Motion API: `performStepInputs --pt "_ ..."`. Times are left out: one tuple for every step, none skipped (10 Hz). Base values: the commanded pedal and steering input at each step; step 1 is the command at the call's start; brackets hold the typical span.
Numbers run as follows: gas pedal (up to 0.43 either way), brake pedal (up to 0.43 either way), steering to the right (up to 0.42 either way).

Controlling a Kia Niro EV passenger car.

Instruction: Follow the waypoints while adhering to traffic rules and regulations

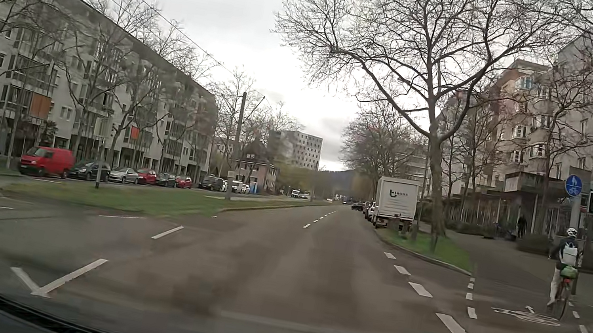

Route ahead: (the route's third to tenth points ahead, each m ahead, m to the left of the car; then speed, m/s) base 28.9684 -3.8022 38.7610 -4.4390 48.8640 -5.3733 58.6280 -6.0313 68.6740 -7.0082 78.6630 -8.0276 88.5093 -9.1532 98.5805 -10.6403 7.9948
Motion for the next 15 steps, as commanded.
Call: performStepInputs --pt "0.268 0.000 0.007" --pt "0.268 0.000 0.008" --pt "0.268 0.000 0.009" --pt "0.268 0.000 0.009" --pt "0.268 0.000 0.011" --pt "0.268 0.000 0.012" --pt "0.268 0.000 0.013" --pt "0.268 0.000 0.018" --pt "0.268 0.000 0.028" --pt "0.268 0.000 0.032" --pt "0.268 0.000 0.035" --pt "0.268 0.000 0.041" --pt "0.268 0.000 0.043" --pt "0.268 0.000 0.043" --pt "0.268 0.000 0.042"
